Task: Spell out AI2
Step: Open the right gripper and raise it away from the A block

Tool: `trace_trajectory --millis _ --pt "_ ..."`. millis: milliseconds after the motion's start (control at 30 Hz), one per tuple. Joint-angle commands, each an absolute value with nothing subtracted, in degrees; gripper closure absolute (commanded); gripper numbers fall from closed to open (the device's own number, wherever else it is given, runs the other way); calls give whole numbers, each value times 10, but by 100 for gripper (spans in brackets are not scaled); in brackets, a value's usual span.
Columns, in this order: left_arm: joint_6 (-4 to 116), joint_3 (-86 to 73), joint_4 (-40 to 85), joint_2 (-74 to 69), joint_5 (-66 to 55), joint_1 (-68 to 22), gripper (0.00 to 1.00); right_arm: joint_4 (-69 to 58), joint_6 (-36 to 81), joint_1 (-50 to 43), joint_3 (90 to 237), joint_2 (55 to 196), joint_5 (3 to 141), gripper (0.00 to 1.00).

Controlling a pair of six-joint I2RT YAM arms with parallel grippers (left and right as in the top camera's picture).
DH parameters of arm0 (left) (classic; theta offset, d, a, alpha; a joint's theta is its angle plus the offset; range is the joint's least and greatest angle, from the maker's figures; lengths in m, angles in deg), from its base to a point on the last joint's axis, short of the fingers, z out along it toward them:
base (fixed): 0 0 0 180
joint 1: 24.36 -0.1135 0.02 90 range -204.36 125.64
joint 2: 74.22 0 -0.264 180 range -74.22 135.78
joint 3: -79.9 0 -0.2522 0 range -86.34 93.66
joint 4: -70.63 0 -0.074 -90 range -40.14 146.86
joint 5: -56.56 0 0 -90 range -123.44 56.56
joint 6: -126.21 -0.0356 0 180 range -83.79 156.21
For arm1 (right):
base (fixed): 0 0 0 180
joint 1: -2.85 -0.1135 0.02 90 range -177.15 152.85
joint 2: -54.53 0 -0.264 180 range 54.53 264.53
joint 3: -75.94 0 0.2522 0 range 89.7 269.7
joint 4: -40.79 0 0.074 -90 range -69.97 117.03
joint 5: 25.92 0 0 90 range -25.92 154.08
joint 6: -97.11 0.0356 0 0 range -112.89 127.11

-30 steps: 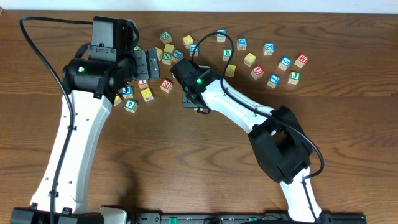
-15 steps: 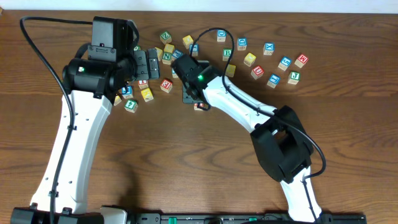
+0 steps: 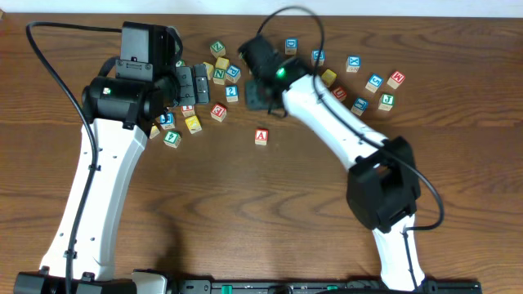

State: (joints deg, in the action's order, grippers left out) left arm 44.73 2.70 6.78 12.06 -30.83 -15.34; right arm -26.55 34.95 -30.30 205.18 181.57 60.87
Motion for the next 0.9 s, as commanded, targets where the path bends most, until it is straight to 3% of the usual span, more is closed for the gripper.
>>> trace_trajectory --millis 0,867 --pt "438 34 70 133 -316 -154 2 -290 299 -273 2109 1814 626 60" --pt "438 34 77 183 -315 -154 2 -247 283 -227 2141 1816 631 53"
